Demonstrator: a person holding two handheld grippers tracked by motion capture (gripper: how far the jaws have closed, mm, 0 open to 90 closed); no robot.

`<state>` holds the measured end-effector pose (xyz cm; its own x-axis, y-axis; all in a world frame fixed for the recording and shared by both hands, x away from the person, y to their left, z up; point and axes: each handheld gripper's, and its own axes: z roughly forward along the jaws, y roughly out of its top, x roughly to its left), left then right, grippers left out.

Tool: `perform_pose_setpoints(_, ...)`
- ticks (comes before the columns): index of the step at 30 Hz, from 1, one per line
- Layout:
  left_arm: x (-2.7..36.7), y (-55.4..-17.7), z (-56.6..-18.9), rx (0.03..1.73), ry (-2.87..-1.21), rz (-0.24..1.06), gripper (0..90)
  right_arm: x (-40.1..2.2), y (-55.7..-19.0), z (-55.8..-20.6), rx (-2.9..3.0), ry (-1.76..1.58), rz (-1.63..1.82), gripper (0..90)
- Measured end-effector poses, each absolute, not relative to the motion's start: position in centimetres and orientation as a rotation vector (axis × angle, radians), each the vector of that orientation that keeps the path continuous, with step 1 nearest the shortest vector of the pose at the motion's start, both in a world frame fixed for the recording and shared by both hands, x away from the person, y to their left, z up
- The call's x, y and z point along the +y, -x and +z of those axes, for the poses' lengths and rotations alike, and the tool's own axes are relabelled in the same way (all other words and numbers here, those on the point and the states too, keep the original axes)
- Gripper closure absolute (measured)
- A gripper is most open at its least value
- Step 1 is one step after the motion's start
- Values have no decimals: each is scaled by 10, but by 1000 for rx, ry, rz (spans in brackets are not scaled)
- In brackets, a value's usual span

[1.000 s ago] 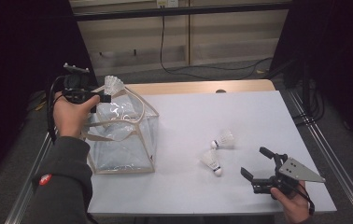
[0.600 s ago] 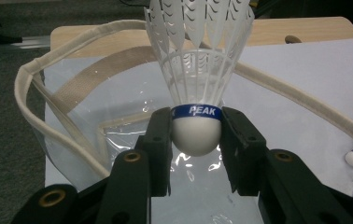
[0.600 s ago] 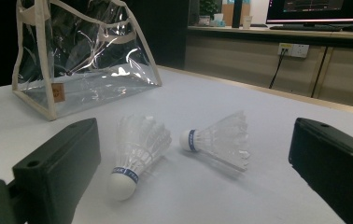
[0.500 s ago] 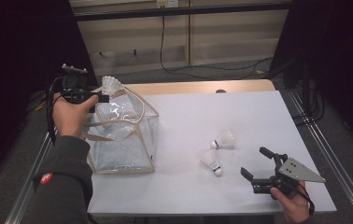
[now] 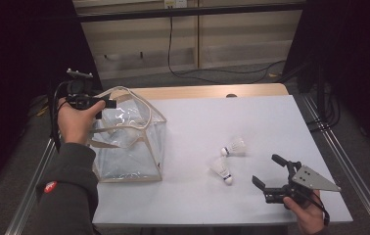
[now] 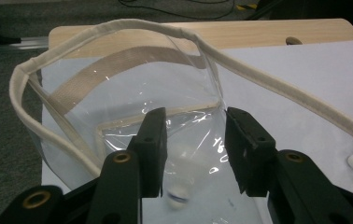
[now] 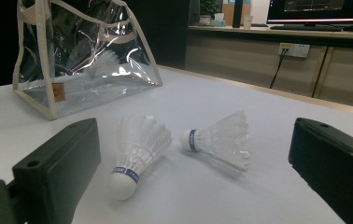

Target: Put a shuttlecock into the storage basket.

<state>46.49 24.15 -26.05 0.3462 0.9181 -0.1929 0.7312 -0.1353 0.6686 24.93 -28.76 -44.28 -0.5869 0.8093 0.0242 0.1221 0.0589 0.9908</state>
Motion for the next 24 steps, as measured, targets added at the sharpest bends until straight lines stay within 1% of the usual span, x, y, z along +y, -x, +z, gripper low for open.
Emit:
perform_pose_setpoints(4, 239, -464, -260, 1425, -1942, 332, 587, -288, -249, -443, 1779, -932, 1572, 21)
perform_pose_setpoints(14, 233, -460, -254, 1384, -1952, 294, 519, -288, -249, -443, 1777, -930, 1571, 22)
perform_pose_setpoints(19, 232, -457, -252, 1369, -1949, 269, 510, -288, -249, -443, 1776, -926, 1570, 21)
perform_pose_setpoints(24, 229, -455, -251, 1351, -1961, 246, 474, -288, -249, -443, 1777, -925, 1569, 21)
